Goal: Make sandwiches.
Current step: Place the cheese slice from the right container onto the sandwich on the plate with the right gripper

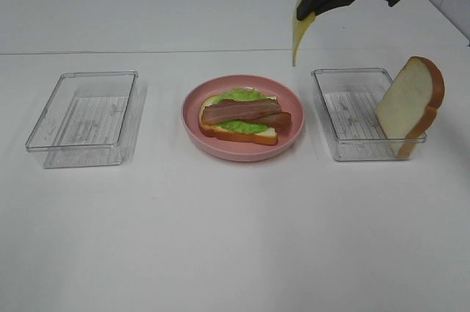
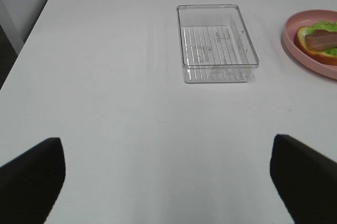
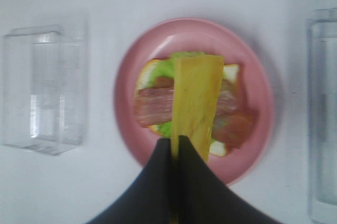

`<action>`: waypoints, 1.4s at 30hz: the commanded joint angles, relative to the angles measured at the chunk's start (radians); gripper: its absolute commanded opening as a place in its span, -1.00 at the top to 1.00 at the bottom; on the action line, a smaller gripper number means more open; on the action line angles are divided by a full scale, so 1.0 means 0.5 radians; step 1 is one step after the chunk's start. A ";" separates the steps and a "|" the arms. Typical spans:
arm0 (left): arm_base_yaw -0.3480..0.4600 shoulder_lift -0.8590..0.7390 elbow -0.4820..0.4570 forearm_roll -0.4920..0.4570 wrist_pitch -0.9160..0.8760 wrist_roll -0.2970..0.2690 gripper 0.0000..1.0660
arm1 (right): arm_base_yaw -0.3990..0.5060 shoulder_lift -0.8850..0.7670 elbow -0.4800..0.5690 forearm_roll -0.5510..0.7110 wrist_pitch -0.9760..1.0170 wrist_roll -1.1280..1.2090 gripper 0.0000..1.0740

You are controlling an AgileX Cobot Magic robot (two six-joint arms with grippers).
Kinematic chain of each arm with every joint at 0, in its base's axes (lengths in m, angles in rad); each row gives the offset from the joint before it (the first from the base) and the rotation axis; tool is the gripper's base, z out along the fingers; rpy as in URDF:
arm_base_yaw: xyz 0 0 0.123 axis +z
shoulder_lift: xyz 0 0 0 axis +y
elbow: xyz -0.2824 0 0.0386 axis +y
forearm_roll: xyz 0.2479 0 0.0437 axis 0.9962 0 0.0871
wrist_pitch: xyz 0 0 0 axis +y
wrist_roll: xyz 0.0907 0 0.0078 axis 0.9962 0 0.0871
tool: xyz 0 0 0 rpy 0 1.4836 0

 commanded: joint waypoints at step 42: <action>-0.006 -0.036 0.012 -0.002 -0.028 -0.004 -0.83 | 0.124 0.650 0.340 1.392 -0.544 -1.164 1.00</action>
